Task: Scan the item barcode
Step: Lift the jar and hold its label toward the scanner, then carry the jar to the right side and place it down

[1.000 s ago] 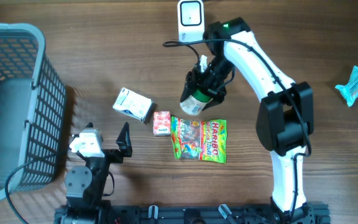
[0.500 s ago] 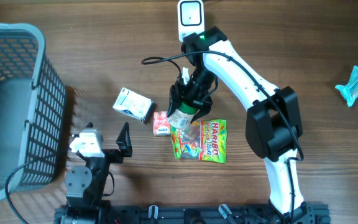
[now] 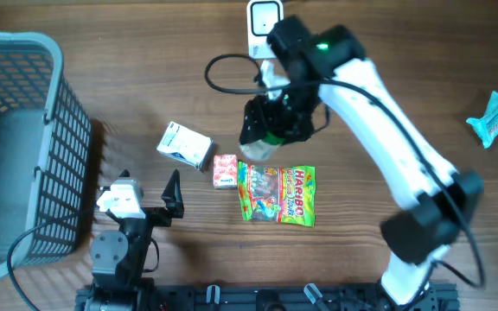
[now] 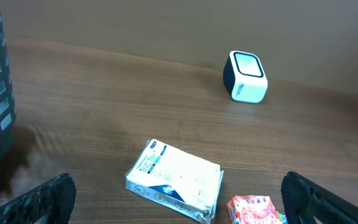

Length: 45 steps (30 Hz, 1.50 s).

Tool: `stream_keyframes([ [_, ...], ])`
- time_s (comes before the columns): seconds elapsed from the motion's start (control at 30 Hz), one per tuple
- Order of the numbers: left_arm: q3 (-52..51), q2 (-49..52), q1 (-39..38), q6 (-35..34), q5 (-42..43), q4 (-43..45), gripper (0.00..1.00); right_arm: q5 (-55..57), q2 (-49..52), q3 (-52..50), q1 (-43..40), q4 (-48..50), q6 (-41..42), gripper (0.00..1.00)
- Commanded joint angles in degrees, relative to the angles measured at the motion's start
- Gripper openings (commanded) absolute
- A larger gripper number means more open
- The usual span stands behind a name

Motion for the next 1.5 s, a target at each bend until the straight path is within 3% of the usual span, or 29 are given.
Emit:
stream_keyframes([
  [0.0,-0.31,-0.31,0.42,-0.52,0.50,0.11,1.00,14.47,-5.88,1.16,0.13,6.60,2.32,0.49],
  [0.23,-0.31,-0.31,0.42,-0.52,0.50,0.11,1.00,40.00,-3.04,1.03,0.09,37.86,-2.36,0.49],
  [0.4,-0.31,-0.33,0.42,-0.52,0.50,0.11,1.00,44.48,10.34,1.03,-0.39,60.57,-7.58,0.49],
  [0.63,-0.31,-0.31,0.42,-0.52,0.50,0.11,1.00,45.46,26.23,1.03,-4.39,90.95,-7.50,0.50],
  [0.73,-0.31,-0.31,0.42,-0.52,0.50,0.11,1.00,45.44,30.14,1.03,-5.33,98.16,-7.34,0.56],
  [0.8,-0.31,-0.31,0.42,-0.52,0.50,0.11,1.00,45.18,32.89,1.03,-5.84,102.12,-6.86,0.52],
  [1.03,-0.31,-0.33,0.42,-0.52,0.50,0.11,1.00,42.01,34.36,1.05,-6.27,105.68,-4.11,0.56],
  [1.13,-0.31,-0.31,0.42,-0.52,0.50,0.11,1.00,42.05,31.52,1.05,-6.71,102.66,-4.13,0.55],
  [1.3,-0.31,-0.33,0.42,-0.55,0.50,0.11,1.00,42.27,18.84,1.05,-12.90,82.86,-4.11,0.54],
  [1.47,-0.31,-0.31,0.42,-0.52,0.50,0.11,1.00,39.58,11.93,1.05,-27.82,54.38,-1.31,0.56],
])
